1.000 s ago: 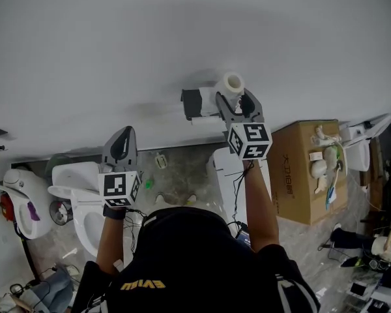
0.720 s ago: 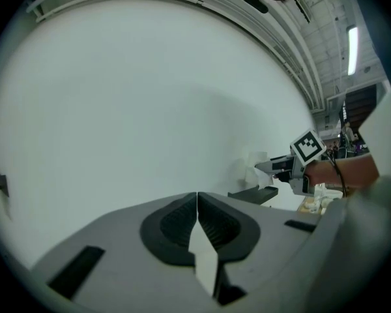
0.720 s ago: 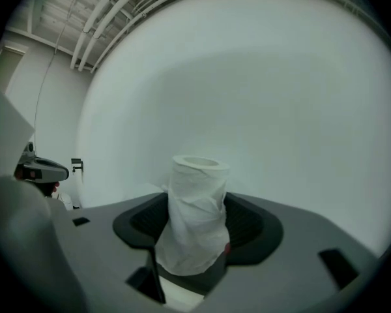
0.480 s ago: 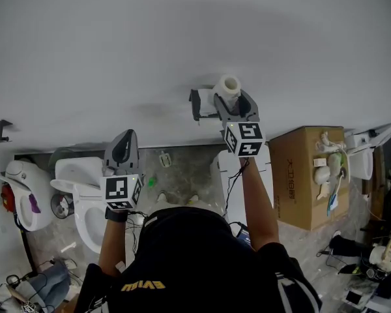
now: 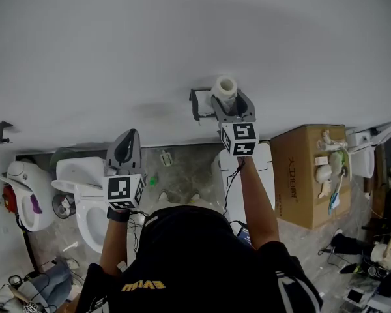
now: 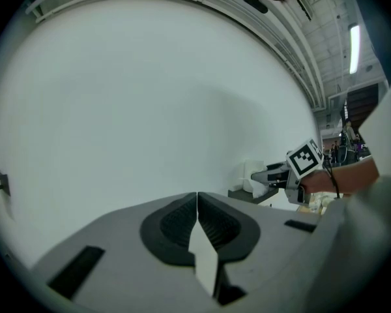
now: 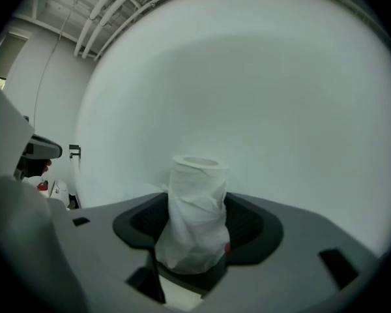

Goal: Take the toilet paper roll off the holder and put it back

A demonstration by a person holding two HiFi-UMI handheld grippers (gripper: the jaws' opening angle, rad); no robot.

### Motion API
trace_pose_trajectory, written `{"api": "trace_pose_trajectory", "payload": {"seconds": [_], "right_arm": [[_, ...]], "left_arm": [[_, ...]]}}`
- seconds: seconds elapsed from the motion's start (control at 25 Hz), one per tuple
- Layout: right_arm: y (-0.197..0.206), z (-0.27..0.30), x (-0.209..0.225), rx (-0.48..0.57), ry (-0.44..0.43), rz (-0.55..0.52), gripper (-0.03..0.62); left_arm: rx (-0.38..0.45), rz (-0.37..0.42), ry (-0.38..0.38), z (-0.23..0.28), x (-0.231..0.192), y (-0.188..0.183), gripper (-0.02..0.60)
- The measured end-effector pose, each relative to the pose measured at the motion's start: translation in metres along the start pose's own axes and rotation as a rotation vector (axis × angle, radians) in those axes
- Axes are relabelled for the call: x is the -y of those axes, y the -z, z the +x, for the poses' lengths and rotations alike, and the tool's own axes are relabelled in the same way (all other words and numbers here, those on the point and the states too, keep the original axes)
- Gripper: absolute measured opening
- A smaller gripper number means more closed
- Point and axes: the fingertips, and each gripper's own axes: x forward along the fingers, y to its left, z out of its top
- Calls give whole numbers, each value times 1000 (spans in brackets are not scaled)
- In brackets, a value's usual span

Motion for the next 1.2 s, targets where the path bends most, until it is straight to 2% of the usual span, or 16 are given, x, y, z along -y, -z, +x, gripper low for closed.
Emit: {"api": "trace_pose_trajectory", "payload": {"seconds": [0.52,0.72,0.84,1.2], "right_arm": [[6,2,2,-40,32,2,268],[5,-2,7,-37,41,21,308],[4,-7,9,-37,46,24,312],[1,-38,13,-29,66,53,310]], "left_arm": [[-1,-5,22,4,4,2,12],[1,-5,27,2,4,2,12],[1,-7,34,3,5,2,12],[3,0,95,11,23,0,12]]}}
